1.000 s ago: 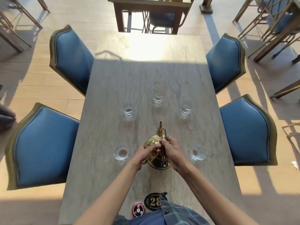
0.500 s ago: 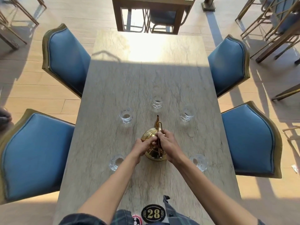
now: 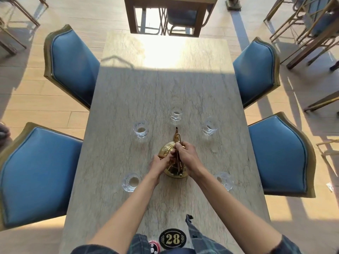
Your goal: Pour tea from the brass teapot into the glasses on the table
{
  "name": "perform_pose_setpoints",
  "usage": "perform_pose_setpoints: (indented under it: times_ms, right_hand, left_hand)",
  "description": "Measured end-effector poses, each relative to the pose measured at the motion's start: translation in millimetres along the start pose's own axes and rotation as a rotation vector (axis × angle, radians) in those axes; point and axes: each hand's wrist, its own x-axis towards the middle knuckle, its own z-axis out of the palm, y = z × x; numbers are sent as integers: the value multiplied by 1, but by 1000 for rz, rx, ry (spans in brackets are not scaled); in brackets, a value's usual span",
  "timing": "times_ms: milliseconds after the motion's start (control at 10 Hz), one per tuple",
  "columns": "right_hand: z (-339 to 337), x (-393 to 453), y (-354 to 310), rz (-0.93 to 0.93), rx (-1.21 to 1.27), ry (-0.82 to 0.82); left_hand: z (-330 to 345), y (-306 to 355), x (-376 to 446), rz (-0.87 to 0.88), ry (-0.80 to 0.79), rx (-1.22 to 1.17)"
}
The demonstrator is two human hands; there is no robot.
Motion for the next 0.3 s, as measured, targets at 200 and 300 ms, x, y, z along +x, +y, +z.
perform_pose_setpoints:
  times_ms: [200, 300]
  right_hand:
    - [-11, -10, 11, -59, -286, 97]
    - [-21, -35, 16, -75, -344, 212]
  left_hand:
    - [-5, -17, -17, 37, 25, 30]
    - [-8, -26, -40, 58, 61, 132]
